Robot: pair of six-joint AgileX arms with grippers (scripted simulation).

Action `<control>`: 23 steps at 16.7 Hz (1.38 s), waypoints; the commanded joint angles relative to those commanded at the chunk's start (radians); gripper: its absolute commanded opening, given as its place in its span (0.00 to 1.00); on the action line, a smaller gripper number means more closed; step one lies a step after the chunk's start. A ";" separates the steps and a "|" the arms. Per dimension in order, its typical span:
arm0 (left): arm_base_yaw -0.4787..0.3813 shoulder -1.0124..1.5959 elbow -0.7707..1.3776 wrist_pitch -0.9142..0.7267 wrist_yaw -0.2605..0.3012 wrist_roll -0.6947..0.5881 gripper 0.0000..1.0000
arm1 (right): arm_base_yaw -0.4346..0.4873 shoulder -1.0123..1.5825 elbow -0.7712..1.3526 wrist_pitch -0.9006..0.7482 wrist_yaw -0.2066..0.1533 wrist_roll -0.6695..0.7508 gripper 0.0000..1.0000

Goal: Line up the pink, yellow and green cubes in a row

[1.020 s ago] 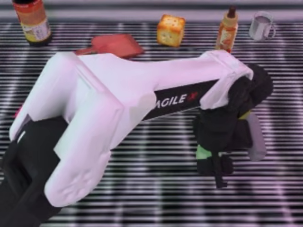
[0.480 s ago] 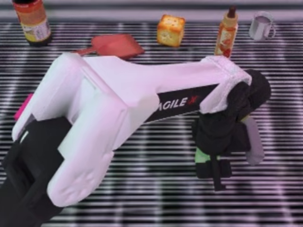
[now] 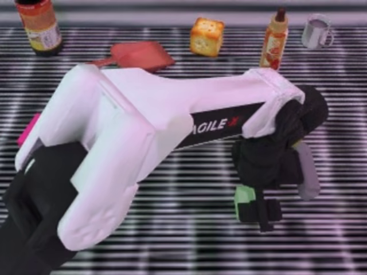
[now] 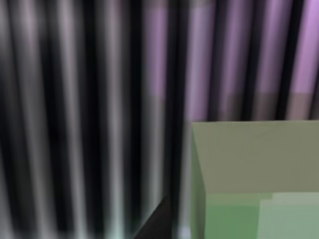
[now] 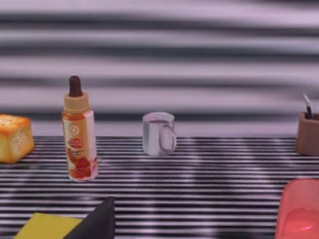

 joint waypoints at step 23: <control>0.017 -0.050 0.185 -0.237 -0.001 0.000 1.00 | 0.000 0.000 0.000 0.000 0.000 0.000 1.00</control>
